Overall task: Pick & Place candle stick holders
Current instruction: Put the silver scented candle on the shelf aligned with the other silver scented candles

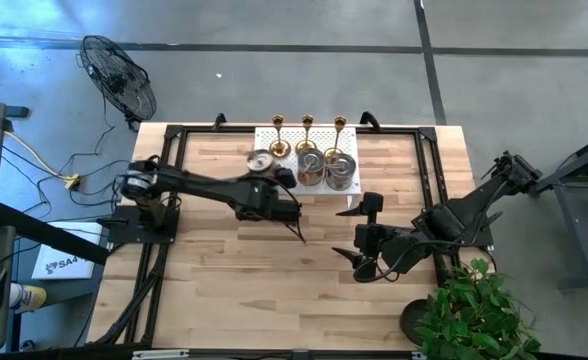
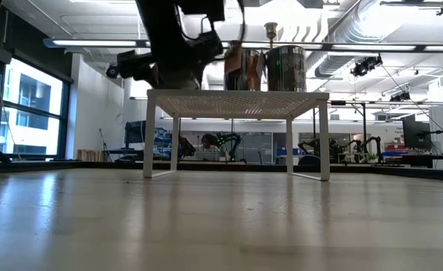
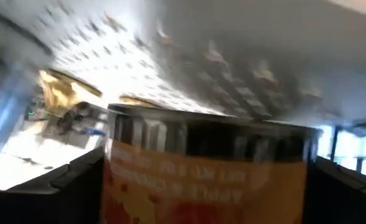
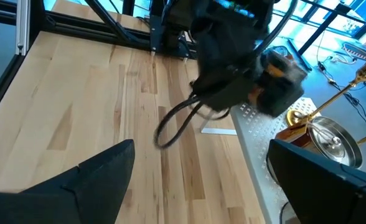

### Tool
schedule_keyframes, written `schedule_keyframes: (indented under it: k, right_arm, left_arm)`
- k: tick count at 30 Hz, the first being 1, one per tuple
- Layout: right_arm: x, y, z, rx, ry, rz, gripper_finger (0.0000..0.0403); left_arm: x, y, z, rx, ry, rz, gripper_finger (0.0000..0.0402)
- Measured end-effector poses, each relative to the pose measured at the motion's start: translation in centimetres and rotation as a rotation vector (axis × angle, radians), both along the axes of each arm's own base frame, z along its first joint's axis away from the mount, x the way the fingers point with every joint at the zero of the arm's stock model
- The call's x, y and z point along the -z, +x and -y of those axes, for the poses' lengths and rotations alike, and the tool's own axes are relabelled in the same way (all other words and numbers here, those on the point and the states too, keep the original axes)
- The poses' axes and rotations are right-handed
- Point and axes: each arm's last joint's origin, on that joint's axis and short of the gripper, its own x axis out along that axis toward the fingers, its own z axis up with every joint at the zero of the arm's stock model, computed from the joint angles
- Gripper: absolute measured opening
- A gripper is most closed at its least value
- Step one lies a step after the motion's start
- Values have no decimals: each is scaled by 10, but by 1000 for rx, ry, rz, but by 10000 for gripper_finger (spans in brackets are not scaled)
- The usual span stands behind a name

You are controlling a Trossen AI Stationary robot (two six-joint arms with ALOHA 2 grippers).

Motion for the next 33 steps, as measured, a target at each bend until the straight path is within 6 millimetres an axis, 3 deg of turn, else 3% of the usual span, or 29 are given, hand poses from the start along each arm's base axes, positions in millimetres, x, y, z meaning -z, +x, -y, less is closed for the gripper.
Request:
schedule_keyframes:
  k: [4, 15, 20, 33]
  right_arm:
    - [0, 0, 0, 1, 1, 0, 364]
    - [0, 0, 0, -1, 2, -2, 364]
    - [0, 0, 0, -1, 2, -2, 364]
    - [0, 0, 0, -1, 1, -3, 364]
  left_arm:
    - [2, 4, 1, -10, -42, 59, 391]
    - [1, 2, 2, -75, -95, 148, 384]
    - [3, -1, 4, 11, -59, -24, 384]
    - [5, -4, 8, 76, -75, -144, 385]
